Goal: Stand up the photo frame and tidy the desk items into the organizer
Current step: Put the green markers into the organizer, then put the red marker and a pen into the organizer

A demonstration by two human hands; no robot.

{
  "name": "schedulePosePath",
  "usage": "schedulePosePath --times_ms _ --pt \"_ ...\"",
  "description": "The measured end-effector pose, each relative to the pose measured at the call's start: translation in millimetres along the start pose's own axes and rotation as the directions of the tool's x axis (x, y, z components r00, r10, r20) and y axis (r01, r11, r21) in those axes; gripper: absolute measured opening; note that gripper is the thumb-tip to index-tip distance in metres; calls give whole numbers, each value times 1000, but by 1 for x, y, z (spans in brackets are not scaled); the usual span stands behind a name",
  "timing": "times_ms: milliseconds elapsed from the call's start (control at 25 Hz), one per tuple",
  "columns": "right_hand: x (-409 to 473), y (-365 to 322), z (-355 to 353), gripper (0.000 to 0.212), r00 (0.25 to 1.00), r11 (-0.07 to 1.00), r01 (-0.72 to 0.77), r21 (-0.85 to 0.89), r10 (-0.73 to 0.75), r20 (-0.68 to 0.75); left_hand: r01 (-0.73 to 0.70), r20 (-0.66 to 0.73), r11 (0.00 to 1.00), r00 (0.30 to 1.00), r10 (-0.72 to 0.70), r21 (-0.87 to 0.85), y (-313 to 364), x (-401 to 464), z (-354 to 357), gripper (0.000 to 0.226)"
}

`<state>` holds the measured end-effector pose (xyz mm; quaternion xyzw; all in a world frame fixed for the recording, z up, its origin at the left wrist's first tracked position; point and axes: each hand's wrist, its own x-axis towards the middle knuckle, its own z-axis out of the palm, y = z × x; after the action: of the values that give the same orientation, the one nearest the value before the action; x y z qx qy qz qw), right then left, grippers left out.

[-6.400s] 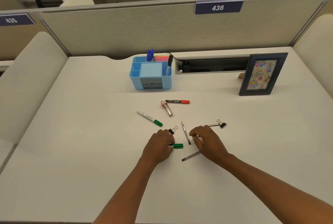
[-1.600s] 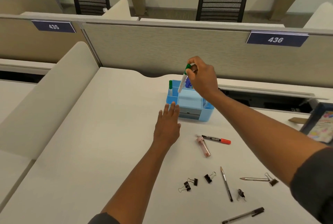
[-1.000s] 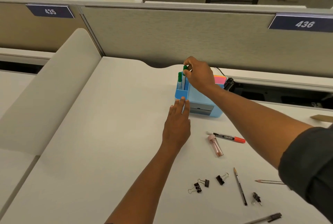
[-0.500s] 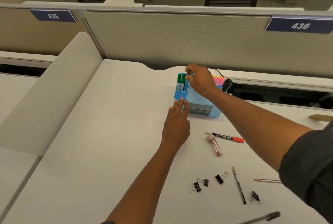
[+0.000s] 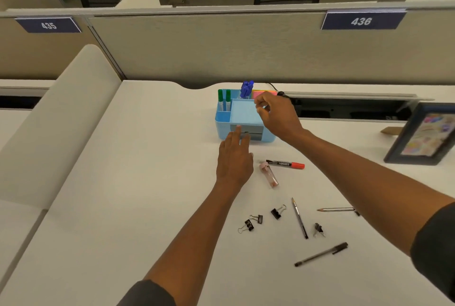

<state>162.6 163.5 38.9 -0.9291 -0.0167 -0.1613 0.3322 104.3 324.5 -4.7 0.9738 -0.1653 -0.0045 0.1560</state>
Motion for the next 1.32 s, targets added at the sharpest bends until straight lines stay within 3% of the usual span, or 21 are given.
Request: schedulePosePath --times_ms 320,560,680,800,920,1320 --pt "-124 34 -38 18 977 979 -200 -34 202 66 -100 69 993 992 103 -56 59 -57 28 40" --pt "-223 61 -76 17 968 972 -235 1 234 93 -143 124 985 980 155 -95 100 -103 52 29" --pt "-265 78 -88 16 958 966 -258 -27 260 124 -208 134 971 966 223 -115 124 -124 58 16" --pt "-299 94 -96 22 942 957 -288 -46 292 164 -325 186 940 922 340 -109 139 -143 65 18" --pt "-320 106 -100 26 921 939 -340 -46 342 188 -418 232 907 878 418 -52 144 -155 71 23" --pt "-340 110 -93 24 907 951 -302 -72 310 285 -454 304 889 857 416 65 151 -164 78 20"
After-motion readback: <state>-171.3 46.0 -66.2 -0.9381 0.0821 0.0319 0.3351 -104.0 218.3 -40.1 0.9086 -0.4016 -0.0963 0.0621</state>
